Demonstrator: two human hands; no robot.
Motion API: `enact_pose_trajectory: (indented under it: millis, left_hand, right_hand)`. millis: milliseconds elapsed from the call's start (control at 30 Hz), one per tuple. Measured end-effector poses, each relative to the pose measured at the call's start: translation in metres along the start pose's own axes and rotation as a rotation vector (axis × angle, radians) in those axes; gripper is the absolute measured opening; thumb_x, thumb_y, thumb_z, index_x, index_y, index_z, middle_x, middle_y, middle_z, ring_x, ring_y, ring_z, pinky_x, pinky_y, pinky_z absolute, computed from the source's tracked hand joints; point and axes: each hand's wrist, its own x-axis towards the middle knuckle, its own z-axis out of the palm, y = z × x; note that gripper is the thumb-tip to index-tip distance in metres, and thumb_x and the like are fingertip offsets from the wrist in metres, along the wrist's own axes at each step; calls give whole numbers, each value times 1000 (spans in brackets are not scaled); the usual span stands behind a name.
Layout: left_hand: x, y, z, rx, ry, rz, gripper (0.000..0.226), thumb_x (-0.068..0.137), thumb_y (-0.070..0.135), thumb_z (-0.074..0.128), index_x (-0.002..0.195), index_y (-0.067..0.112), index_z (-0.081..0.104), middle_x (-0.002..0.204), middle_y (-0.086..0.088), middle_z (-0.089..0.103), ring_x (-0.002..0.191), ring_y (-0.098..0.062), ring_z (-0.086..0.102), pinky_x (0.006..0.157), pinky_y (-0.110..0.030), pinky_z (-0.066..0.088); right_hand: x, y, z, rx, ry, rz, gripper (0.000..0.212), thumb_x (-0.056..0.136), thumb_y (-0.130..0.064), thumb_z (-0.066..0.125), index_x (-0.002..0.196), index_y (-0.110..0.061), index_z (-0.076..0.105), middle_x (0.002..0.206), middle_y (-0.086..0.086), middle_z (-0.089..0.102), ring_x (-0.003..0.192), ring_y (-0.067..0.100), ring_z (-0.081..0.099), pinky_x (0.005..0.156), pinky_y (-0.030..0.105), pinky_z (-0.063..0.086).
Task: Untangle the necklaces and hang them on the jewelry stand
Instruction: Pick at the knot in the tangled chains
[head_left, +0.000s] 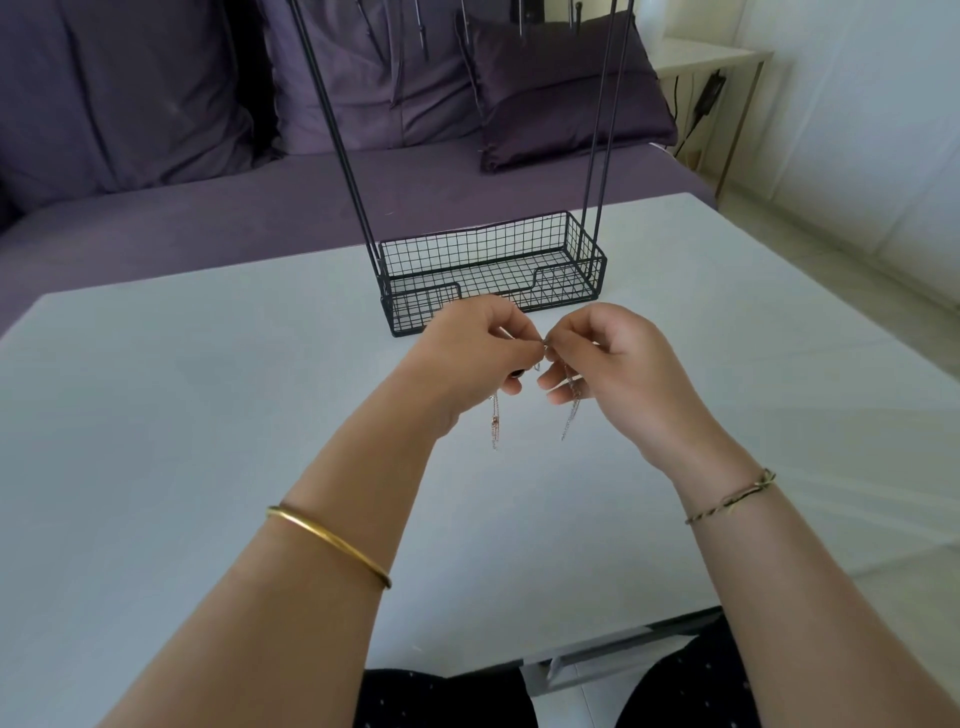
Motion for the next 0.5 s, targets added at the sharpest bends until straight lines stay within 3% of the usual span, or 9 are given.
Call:
enact_pose_trajectory:
  millis: [267, 400, 500]
  left_hand:
    - [4, -2, 1, 4, -1, -25, 5, 90, 12, 60, 86, 13, 63, 76, 1, 63, 57, -6, 57, 63, -24, 45]
    - [4, -2, 0, 0, -6, -21, 5, 89, 16, 63, 87, 12, 64, 73, 2, 61, 56, -7, 56, 66, -26, 45]
    - [4, -2, 0, 4, -11, -17, 5, 89, 15, 62, 85, 13, 65, 71, 2, 61, 56, -7, 56, 67, -26, 45]
  right_hand:
    - [1, 4, -3, -186, 98, -82, 22, 91, -8, 50, 74, -21, 56, 77, -4, 63, 68, 12, 68, 71, 37, 55]
    - [-1, 2, -3, -191, 97, -167, 20, 87, -5, 58, 80, -24, 63, 79, -13, 64, 76, 1, 61, 67, 9, 45]
    - [-1, 1, -3, -245, 105, -198, 12, 85, -7, 62, 85, -18, 68, 79, -16, 63, 75, 0, 59, 66, 8, 43]
